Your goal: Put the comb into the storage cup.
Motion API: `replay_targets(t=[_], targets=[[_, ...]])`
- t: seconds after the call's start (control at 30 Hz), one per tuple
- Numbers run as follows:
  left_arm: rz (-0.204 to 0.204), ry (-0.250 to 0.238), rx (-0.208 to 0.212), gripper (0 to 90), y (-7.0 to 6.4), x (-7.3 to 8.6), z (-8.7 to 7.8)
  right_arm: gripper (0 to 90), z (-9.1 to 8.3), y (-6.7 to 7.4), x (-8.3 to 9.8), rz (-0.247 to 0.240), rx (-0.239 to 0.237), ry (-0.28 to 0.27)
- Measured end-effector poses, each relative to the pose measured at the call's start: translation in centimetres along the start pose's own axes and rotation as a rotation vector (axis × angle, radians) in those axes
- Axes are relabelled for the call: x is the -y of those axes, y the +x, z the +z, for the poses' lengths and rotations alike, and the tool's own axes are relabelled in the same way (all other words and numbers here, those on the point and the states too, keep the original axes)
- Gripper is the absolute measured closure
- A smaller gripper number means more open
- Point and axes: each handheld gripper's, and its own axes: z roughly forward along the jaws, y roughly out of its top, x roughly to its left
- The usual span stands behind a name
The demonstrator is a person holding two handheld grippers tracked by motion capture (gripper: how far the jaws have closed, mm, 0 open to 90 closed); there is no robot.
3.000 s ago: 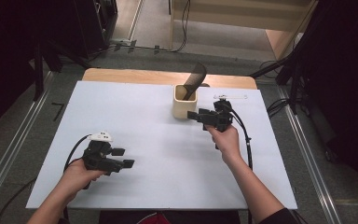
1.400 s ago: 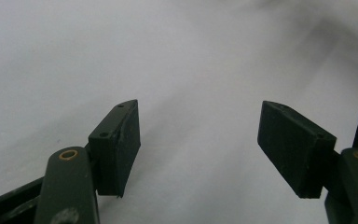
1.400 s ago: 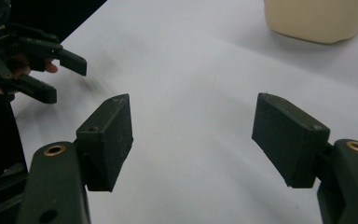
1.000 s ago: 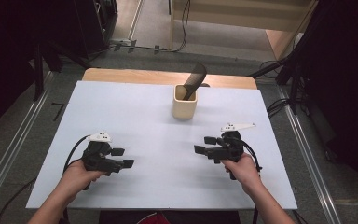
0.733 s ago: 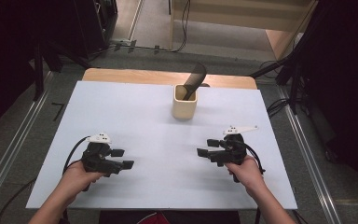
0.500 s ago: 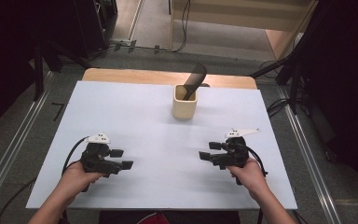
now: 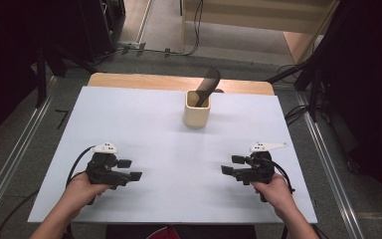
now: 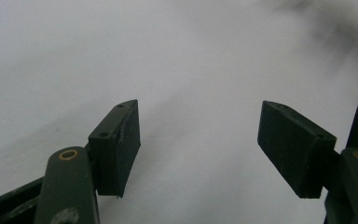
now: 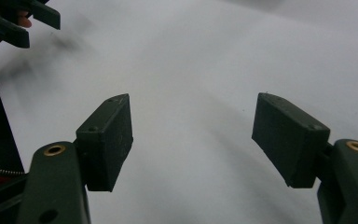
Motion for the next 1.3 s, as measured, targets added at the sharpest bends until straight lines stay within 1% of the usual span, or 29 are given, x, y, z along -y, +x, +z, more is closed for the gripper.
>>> replay_targets(t=[0.2,0.43,0.7,0.83,1.2,1.3], targets=[[-0.002,-0.003,0.003,31.1,0.18,0.09,0.0,26.8,-0.11,-0.31,0.41,-0.015,0.01,0.004],[-0.003,0.004,-0.002,31.1,0.36,0.12,0.1,26.8,0.36,-0.8,0.27,-0.004,0.008,0.012],[0.004,0.014,-0.002,31.1,0.39,0.08,0.19,26.8,0.29,-0.69,-0.08,-0.014,0.009,-0.003],[0.002,0.004,0.002,31.1,0.38,0.1,0.18,26.8,0.28,-0.71,-0.06,-0.015,0.01,0.007],[0.002,0.007,-0.001,31.1,0.43,0.1,0.11,26.8,0.27,-0.66,-0.05,-0.021,0.004,0.008],[0.001,0.006,0.0,31.1,0.43,0.1,0.09,26.8,0.27,-0.63,-0.01,-0.024,0.009,0.009]])
